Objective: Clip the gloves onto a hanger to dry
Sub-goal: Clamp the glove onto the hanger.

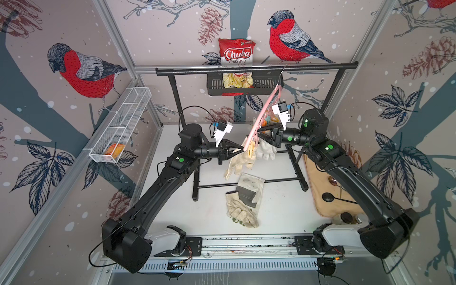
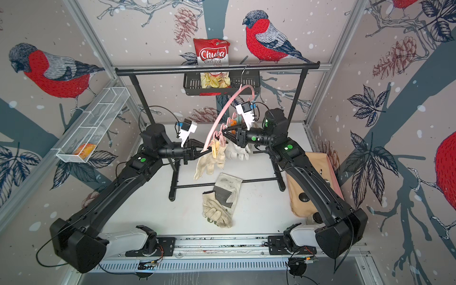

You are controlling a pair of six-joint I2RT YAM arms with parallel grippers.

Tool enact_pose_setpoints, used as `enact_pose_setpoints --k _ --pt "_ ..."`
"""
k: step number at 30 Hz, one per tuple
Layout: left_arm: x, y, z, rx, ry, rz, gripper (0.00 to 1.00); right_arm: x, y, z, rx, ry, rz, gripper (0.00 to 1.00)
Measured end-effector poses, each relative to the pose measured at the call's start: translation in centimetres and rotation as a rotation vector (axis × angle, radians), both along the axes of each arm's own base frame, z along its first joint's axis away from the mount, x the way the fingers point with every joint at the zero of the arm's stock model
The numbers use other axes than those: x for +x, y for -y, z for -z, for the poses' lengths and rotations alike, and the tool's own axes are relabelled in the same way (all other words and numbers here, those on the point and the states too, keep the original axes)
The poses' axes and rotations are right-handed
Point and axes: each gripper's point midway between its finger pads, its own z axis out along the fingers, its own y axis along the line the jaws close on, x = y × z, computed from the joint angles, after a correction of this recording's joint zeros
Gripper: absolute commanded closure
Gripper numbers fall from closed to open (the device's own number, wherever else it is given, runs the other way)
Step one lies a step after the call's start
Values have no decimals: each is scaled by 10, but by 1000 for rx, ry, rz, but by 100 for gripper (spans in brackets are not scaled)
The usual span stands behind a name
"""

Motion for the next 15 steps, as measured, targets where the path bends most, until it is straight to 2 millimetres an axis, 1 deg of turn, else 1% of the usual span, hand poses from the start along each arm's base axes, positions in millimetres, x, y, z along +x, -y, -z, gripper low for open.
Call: enact_pose_setpoints --k 10,12,14,15 --pt "5 0 -4 -1 11 -24 100 0 0 0 2 3 0 80" --pt "6 0 -4 -1 10 -26 100 0 0 1 1 2 0 77" --pt "6 0 -4 0 9 -29 100 0 0 1 1 0 0 71" --pt "6 0 -4 0 9 -30 100 0 0 1 1 -2 1 66"
